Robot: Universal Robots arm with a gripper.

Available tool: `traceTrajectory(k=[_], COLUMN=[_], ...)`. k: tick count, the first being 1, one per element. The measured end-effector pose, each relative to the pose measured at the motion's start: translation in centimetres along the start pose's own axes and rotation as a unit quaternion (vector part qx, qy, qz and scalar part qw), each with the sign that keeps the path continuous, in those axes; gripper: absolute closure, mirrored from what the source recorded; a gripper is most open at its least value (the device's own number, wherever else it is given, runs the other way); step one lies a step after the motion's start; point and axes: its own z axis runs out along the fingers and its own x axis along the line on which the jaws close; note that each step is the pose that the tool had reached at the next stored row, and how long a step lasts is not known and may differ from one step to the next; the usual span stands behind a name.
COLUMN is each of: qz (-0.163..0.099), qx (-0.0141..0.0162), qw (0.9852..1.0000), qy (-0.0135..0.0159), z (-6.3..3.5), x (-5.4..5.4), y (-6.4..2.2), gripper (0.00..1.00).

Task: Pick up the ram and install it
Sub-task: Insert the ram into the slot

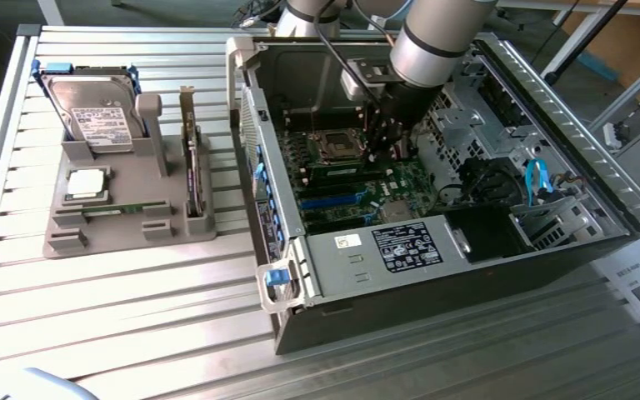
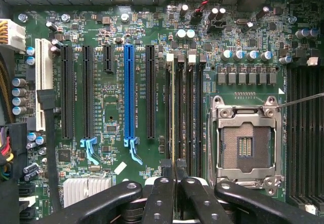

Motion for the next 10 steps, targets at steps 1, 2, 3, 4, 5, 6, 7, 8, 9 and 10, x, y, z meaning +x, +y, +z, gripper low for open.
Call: traceTrajectory(k=[1,2,3,4,5,6,7,8,9,10], qz=[0.000,0.000,0.000,0.000,0.000,0.000,0.000,0.000,0.000,0.000], qx=[0.0003,0.0006,0.0010,0.0013,0.0017,0.0021,0.0025,0.0029,0.0032,0.0035], qw=[1.0000,1.0000,1.0000,1.0000,1.0000,1.0000,1.0000,1.0000,1.0000,1.0000], qy=[0.0000,0.0000,0.0000,0.0000,0.0000,0.0000,0.0000,0.0000,0.0000,0.0000], z=[0.00,0.00,0.00,0.00,0.00,0.00,0.01,0.01,0.01,0.01], x=[0.00,0.00,0.00,0.00,0.00,0.00,0.00,0.00,0.00,0.00], y=[0.02,0.04,0.06,0.08,0.11,0.13,0.16,0.19,0.22,0.23], gripper=[0.88,0.88,0.88,0.88,0.88,0.88,0.88,0.88,0.88,0.88])
